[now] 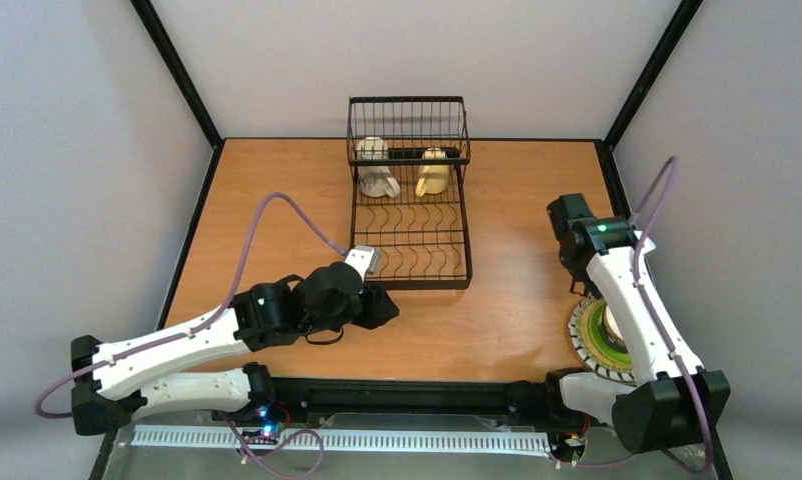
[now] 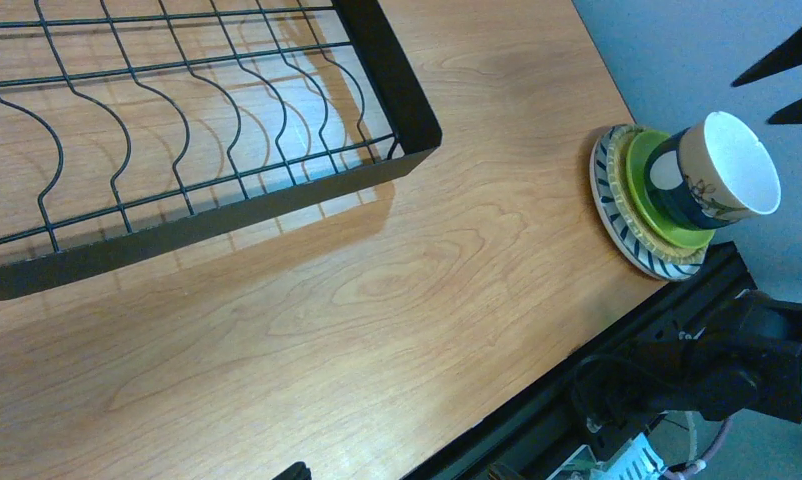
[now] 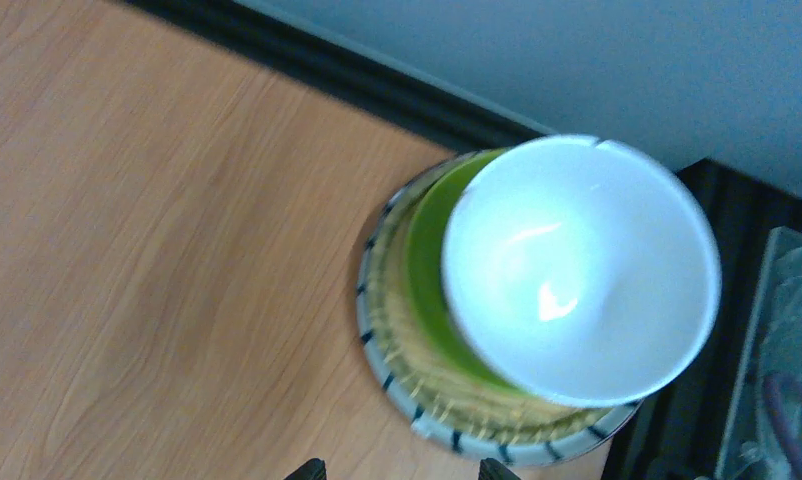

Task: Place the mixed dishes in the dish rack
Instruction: Grab the bowl at the corner of the board.

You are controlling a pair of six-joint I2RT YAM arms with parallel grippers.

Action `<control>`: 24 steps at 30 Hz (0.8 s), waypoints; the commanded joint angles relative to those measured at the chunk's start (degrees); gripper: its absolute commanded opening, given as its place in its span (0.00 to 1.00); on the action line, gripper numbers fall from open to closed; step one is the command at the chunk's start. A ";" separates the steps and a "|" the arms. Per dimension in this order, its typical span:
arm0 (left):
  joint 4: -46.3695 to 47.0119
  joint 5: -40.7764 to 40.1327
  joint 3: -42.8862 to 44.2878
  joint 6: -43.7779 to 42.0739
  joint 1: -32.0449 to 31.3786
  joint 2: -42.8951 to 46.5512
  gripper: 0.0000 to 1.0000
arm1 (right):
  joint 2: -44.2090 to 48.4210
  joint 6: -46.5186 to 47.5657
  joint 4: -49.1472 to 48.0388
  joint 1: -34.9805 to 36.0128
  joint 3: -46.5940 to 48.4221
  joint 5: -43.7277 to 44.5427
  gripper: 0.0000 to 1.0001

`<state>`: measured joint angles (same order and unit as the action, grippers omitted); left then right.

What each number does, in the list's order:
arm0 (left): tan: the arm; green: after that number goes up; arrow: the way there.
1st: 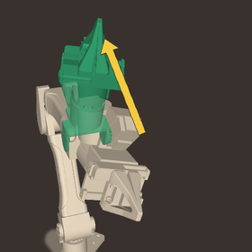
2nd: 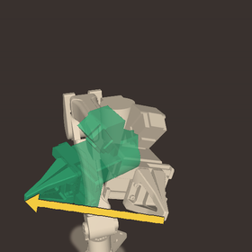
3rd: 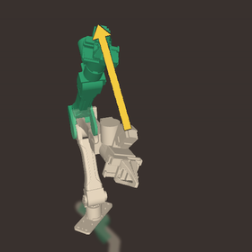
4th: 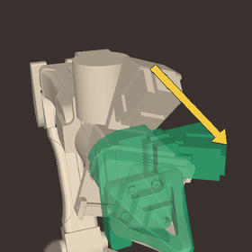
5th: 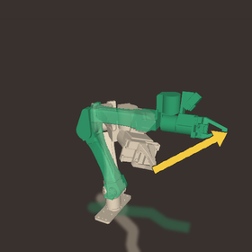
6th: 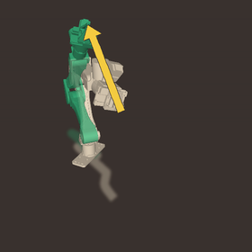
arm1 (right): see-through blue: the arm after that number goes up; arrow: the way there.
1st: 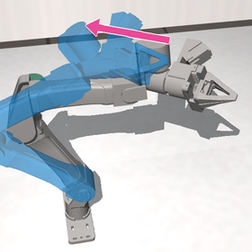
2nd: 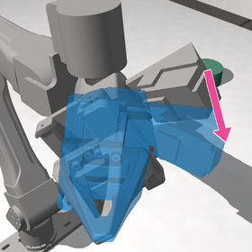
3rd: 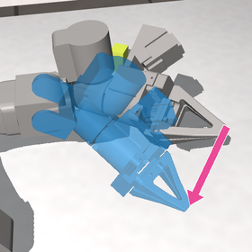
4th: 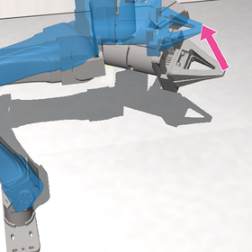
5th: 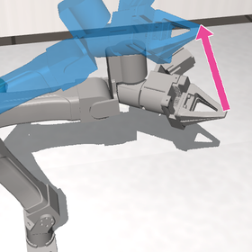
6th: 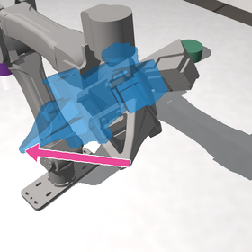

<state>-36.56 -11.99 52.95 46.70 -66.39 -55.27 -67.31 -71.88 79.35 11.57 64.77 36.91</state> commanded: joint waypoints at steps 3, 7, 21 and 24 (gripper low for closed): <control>-0.99 1.44 0.90 -2.15 -0.48 -1.94 1.00 | 2.96 6.42 0.51 -10.95 1.79 5.10 0.88; -0.06 2.37 0.58 -2.11 -0.49 -2.64 1.00 | 4.65 11.07 -0.79 -17.61 0.65 3.36 0.89; -0.99 3.68 -0.70 -2.75 -0.47 -1.42 1.00 | 8.98 24.21 -16.77 -29.94 -8.30 -11.49 0.89; -1.44 3.70 -1.24 -2.69 -0.49 -0.96 1.00 | 8.48 24.03 -18.39 -29.94 -8.14 -12.58 0.89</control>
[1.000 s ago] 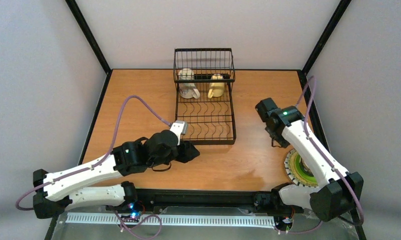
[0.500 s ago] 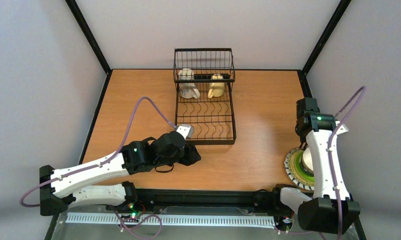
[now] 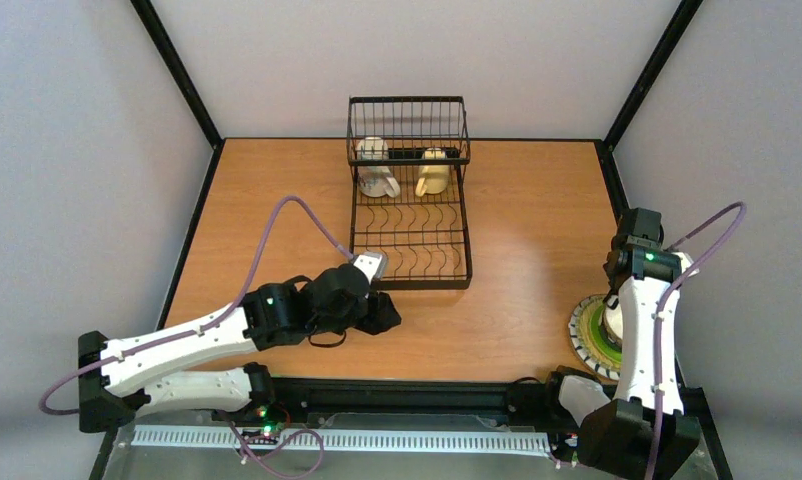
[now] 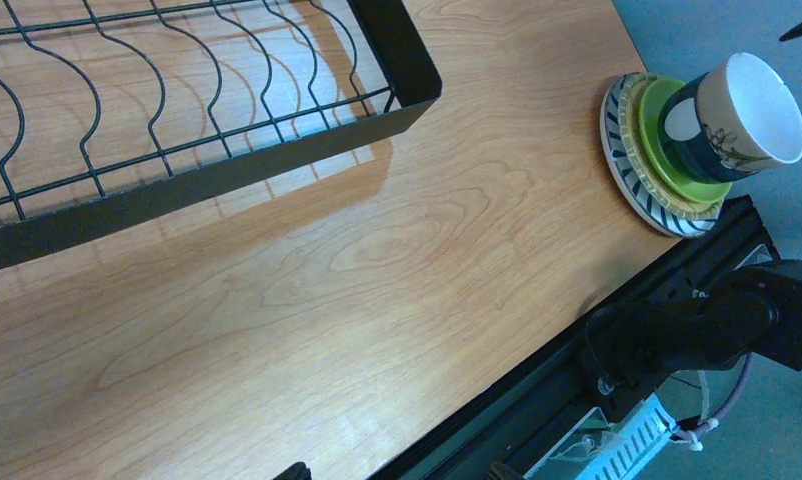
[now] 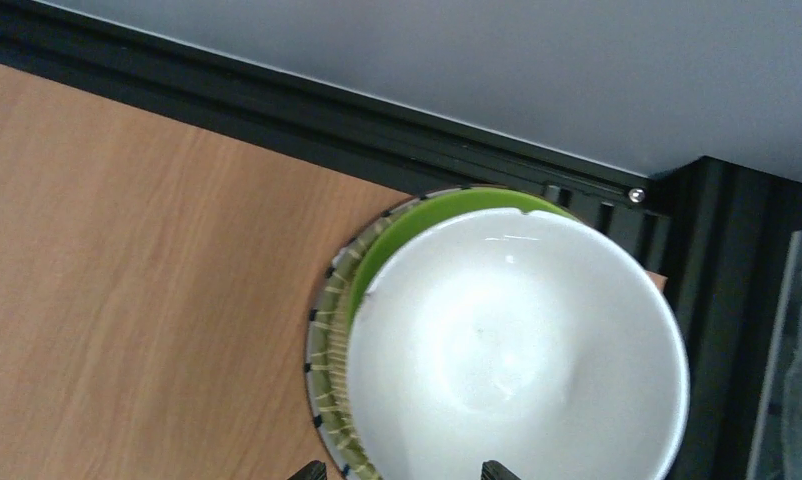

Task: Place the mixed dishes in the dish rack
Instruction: Grab the bowl at the corner of the board.

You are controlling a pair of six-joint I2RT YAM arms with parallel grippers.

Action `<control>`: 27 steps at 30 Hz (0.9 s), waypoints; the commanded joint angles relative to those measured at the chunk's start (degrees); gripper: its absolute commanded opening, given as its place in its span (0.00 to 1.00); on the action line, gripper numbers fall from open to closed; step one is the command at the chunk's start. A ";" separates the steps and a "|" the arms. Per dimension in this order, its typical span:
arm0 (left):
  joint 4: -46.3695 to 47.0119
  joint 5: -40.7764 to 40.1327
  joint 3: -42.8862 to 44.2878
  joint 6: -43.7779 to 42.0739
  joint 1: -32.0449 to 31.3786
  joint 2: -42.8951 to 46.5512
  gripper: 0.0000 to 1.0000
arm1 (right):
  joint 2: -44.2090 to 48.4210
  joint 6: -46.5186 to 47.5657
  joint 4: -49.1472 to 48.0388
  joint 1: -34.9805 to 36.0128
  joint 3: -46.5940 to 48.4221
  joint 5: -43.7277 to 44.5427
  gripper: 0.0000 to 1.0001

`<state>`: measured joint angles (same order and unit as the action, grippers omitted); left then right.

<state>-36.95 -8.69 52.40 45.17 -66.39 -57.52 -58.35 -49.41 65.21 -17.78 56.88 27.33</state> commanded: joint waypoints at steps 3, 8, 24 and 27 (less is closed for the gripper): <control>-1.11 0.52 -1.42 -0.88 -0.44 1.84 1.00 | -1.50 0.93 -4.98 -0.61 -0.11 -3.77 0.89; -1.75 0.22 -1.39 -0.78 -0.45 1.94 1.00 | -3.23 -0.08 -6.04 -0.85 -0.90 -5.41 0.91; -3.04 -0.02 -0.49 -0.90 -0.45 1.65 1.00 | -6.27 -1.92 -7.66 -1.54 -7.35 -8.07 0.91; -3.41 -0.08 0.06 -1.41 -0.46 1.17 1.00 | -6.64 -1.90 -7.50 -1.71 -7.81 -7.91 0.90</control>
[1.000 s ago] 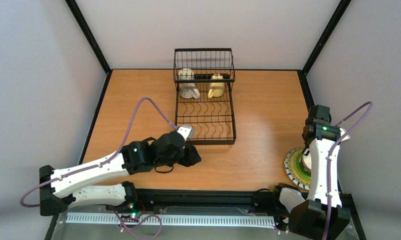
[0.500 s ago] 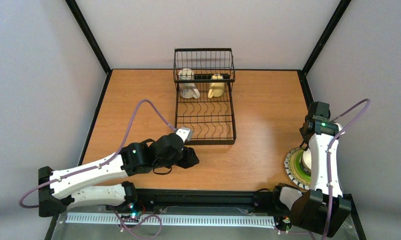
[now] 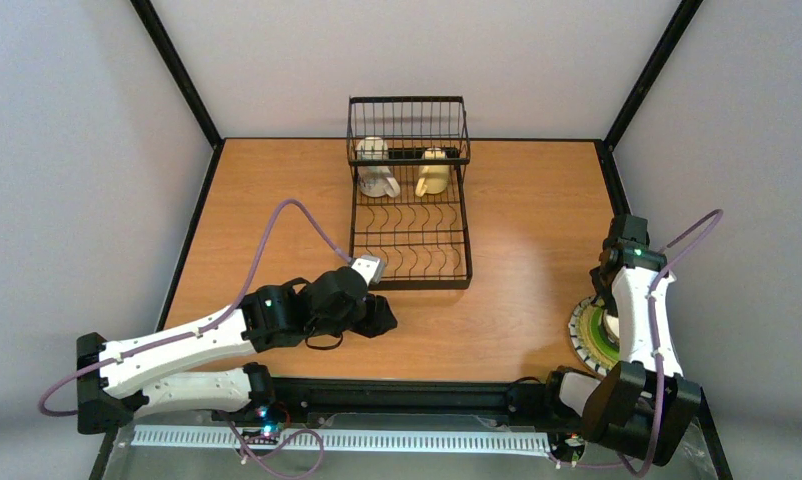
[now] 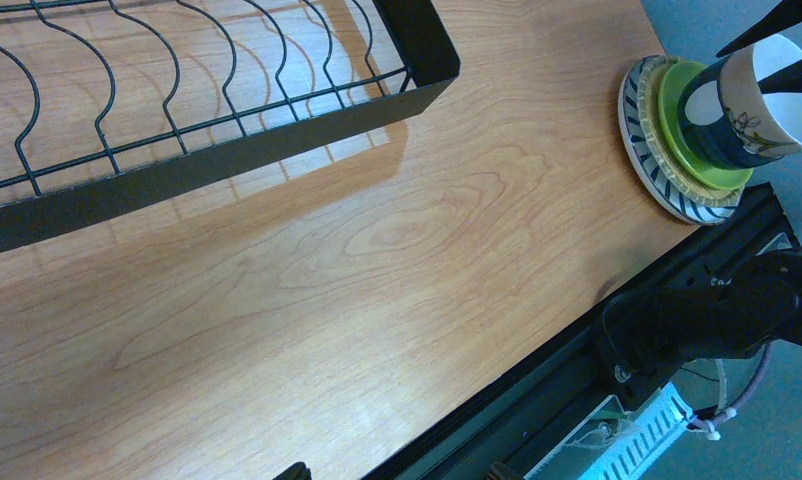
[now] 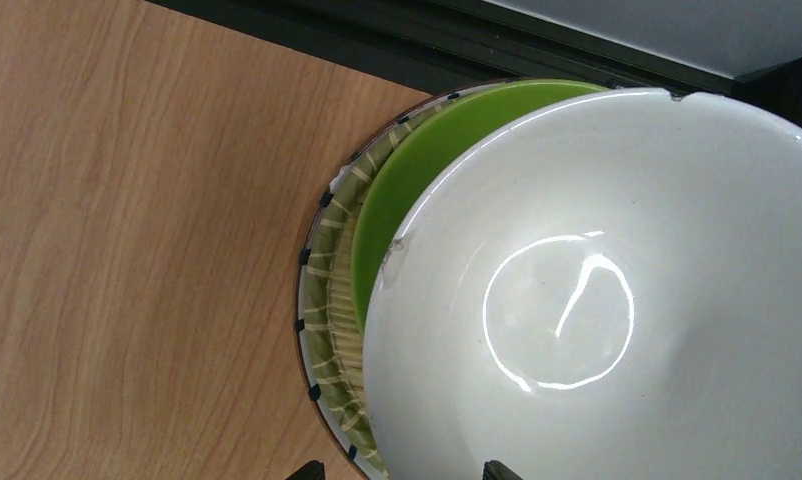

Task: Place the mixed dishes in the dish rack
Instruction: Grab the bowl at the corner of the board.

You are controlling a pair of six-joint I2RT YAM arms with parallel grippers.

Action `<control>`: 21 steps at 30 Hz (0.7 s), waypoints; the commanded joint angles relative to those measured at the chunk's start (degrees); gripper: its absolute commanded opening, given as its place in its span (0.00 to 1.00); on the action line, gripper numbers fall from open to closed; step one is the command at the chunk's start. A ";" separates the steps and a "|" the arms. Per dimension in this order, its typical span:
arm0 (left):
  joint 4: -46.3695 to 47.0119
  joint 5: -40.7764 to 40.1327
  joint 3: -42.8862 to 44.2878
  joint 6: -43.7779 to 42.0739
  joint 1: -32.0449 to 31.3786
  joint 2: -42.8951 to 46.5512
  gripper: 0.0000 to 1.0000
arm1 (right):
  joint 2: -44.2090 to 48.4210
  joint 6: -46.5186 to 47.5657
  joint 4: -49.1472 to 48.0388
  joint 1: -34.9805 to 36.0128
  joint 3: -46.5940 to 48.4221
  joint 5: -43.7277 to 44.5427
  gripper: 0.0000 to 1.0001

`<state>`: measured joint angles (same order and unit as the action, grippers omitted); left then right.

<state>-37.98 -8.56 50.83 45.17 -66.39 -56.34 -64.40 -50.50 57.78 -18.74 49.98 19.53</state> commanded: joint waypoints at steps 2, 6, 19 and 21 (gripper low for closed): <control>-2.68 -0.26 1.95 -1.73 -0.42 -0.35 1.00 | -0.64 -0.75 0.05 -1.13 -1.37 -0.11 0.90; -2.79 -0.26 2.23 -2.05 -0.45 -0.48 1.00 | -0.40 -0.45 -0.18 -2.13 -2.58 0.07 0.86; -3.20 -0.56 3.61 -3.15 -0.41 -2.31 1.00 | 0.90 -1.75 -0.01 -3.21 -4.44 -1.44 0.43; -3.18 -0.45 3.74 -3.16 -0.41 -2.46 1.00 | 1.16 -1.88 0.24 -3.18 -4.53 -1.45 0.34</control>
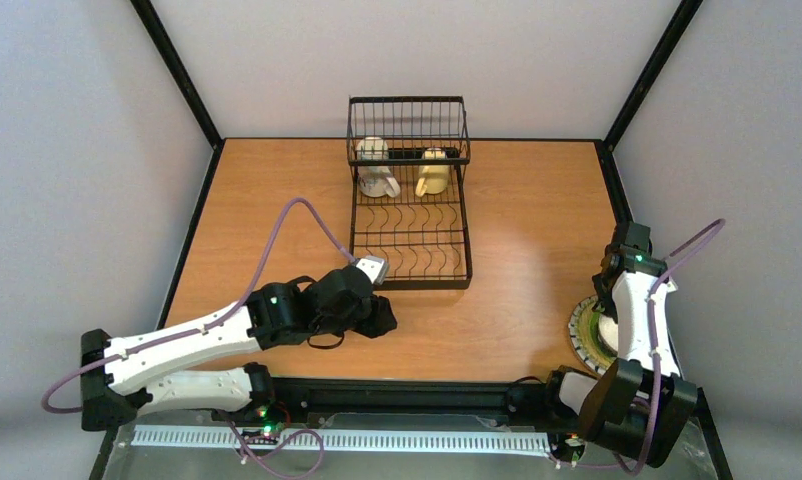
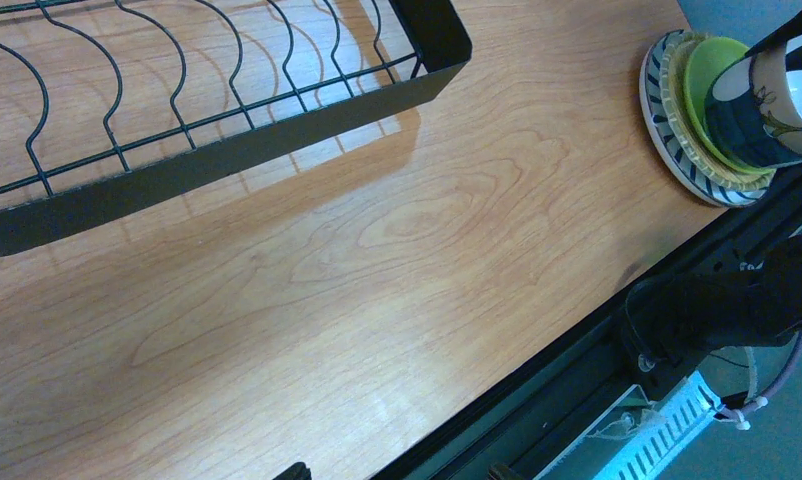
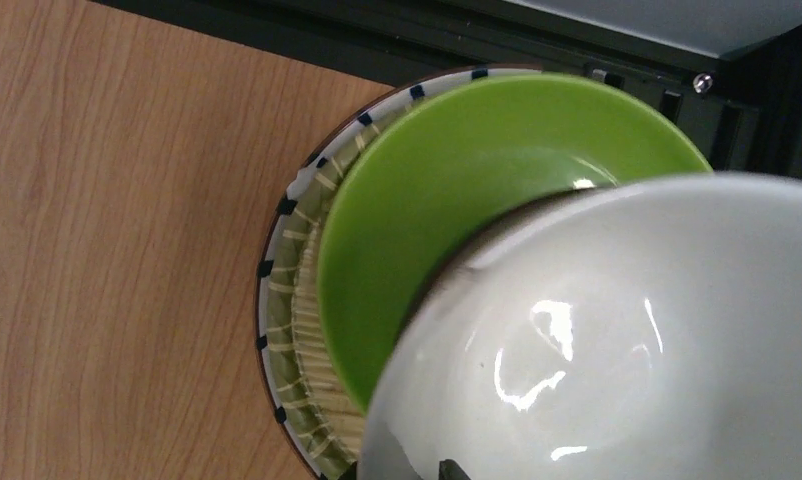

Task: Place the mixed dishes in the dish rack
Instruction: Grab the bowl at the corner of the board, then pass from the right arm to the left

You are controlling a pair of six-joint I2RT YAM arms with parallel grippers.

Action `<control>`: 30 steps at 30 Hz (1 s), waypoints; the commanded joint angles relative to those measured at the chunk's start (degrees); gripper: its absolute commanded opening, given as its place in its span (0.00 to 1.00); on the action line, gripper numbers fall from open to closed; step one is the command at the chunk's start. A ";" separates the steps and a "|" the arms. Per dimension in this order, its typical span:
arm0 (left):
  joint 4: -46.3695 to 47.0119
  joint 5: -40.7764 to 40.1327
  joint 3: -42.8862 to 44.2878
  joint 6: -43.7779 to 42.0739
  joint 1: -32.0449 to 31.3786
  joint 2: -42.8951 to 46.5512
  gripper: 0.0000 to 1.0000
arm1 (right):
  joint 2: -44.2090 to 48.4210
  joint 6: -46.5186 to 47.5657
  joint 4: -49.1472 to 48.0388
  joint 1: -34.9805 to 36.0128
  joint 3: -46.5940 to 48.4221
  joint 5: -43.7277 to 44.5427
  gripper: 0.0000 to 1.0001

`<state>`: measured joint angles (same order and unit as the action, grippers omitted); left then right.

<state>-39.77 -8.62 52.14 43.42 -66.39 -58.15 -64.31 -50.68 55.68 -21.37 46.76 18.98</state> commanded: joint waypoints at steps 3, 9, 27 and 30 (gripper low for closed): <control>-1.36 -0.22 2.50 -1.28 -0.41 -0.96 1.00 | 1.21 -1.90 3.05 -0.60 -1.16 -0.72 0.18; -1.19 -0.09 2.64 -0.97 -0.41 -1.04 1.00 | 1.47 -1.97 3.86 -0.55 -0.47 -0.70 0.02; -1.45 -0.40 2.06 0.16 -0.41 0.12 1.00 | 2.34 -0.49 5.84 -0.59 6.57 0.08 0.02; -1.44 -0.36 1.70 0.39 -0.41 0.31 1.00 | 2.63 -0.20 6.42 -0.59 7.46 0.62 0.02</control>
<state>-39.94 -8.62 52.64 43.31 -66.39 -58.94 -62.28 -51.05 60.20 -21.61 51.62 18.81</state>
